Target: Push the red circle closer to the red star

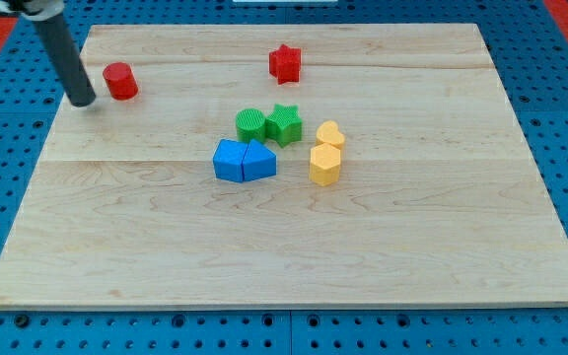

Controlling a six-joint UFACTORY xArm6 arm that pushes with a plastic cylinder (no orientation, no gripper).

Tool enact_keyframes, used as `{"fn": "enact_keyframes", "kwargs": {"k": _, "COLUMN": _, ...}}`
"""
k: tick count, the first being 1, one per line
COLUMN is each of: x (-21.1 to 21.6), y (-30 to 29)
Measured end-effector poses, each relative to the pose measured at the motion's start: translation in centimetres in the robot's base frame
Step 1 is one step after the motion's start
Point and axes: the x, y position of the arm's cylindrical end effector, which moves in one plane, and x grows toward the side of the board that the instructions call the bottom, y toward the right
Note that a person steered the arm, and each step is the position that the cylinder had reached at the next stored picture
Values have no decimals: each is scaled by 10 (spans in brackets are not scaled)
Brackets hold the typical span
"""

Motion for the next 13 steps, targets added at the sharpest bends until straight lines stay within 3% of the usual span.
{"fn": "enact_keyframes", "kwargs": {"k": 3, "x": -48, "y": 64}}
{"fn": "enact_keyframes", "kwargs": {"k": 7, "x": -52, "y": 155}}
{"fn": "enact_keyframes", "kwargs": {"k": 11, "x": -84, "y": 330}}
{"fn": "enact_keyframes", "kwargs": {"k": 12, "x": -92, "y": 346}}
{"fn": "enact_keyframes", "kwargs": {"k": 13, "x": -83, "y": 271}}
